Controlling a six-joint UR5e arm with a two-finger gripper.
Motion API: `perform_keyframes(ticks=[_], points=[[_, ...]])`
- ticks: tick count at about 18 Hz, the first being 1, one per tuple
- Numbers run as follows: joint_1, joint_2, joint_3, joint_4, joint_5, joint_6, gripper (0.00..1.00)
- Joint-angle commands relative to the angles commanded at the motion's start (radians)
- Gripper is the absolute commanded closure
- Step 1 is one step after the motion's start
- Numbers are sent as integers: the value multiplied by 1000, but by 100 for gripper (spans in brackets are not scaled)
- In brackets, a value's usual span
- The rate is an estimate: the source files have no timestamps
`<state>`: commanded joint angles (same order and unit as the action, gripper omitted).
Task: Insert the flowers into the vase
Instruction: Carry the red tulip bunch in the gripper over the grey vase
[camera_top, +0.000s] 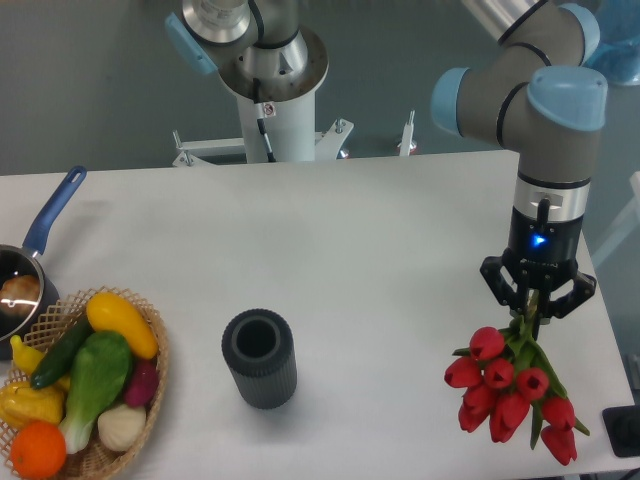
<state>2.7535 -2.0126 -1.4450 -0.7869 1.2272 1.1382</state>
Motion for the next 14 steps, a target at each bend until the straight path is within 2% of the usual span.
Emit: perform_keyframes(ticks=[7, 14], points=[[-3, 6, -11, 0, -24, -31, 82], [-34, 6, -14, 28, -167, -71, 82]])
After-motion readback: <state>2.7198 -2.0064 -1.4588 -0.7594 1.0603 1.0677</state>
